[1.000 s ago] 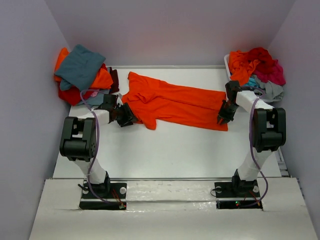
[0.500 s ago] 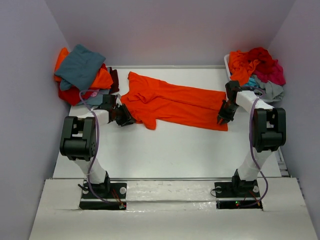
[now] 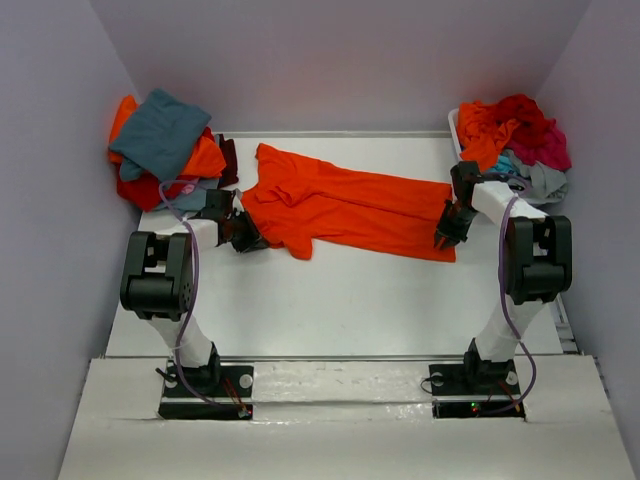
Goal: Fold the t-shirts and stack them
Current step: Fold the flattened tshirt in 1/3 of the way
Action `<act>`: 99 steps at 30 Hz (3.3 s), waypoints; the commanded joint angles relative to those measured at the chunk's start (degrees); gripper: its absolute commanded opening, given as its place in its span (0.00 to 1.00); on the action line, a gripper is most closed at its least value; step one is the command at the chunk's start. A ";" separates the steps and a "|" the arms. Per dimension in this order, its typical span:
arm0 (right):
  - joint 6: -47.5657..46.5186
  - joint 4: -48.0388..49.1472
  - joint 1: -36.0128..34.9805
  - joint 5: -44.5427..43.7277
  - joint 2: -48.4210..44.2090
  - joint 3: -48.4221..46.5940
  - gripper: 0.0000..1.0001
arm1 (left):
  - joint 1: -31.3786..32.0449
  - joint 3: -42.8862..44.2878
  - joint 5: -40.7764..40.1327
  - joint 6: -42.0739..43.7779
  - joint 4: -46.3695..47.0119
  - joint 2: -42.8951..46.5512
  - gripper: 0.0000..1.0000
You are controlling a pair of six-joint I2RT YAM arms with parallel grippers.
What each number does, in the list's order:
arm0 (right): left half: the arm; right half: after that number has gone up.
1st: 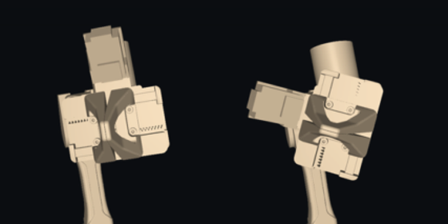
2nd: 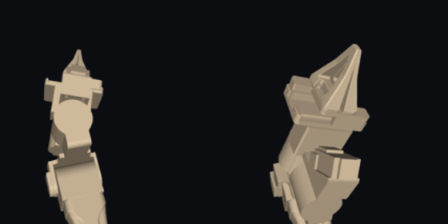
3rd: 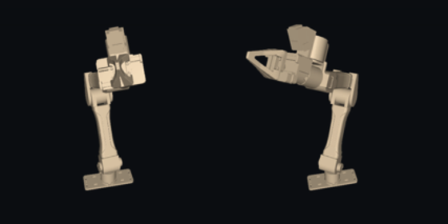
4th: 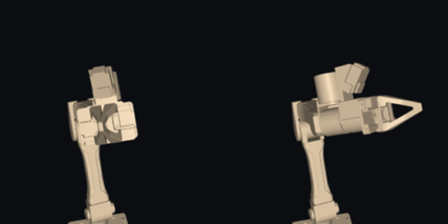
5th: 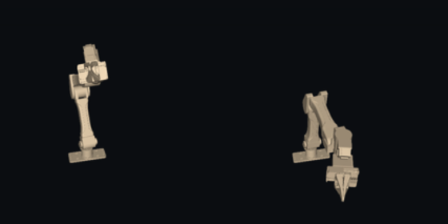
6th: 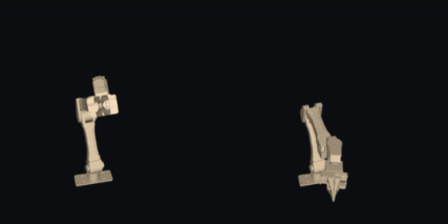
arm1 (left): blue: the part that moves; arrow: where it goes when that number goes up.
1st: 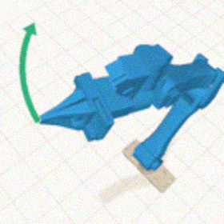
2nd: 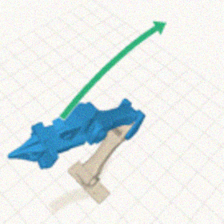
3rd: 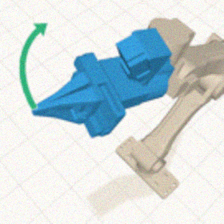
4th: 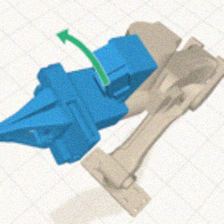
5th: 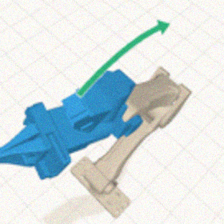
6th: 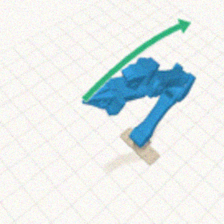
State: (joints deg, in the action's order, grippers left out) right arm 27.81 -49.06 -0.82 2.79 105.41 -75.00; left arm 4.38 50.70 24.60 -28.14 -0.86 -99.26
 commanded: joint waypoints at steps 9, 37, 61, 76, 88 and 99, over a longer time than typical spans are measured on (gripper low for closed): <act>-0.30 1.16 0.56 0.03 1.21 1.35 0.25 | -0.25 5.72 -6.14 5.20 -11.17 4.78 0.06; -0.39 1.33 0.56 1.17 1.73 1.52 0.25 | -0.25 12.23 -13.09 11.35 -31.57 9.97 0.20; -1.01 0.81 -2.16 6.18 5.33 -1.55 0.24 | -0.25 31.02 -17.39 10.56 -29.90 -1.97 0.45; 0.22 1.07 -6.04 6.35 8.59 -1.99 0.24 | 2.12 38.15 -12.82 10.65 -24.71 -18.50 0.44; 3.21 0.37 -6.04 3.81 10.43 -1.37 0.25 | 2.65 46.33 -17.74 11.18 -31.65 -27.38 0.45; 6.29 -3.94 -4.11 -1.73 12.28 -6.21 0.25 | 2.65 51.25 -21.26 11.26 -35.78 -31.25 0.50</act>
State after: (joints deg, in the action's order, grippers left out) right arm 32.97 -53.19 -6.04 7.77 114.91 -80.27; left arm 7.11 100.44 7.77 -17.93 -33.17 -126.87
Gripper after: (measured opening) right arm 0.250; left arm 0.494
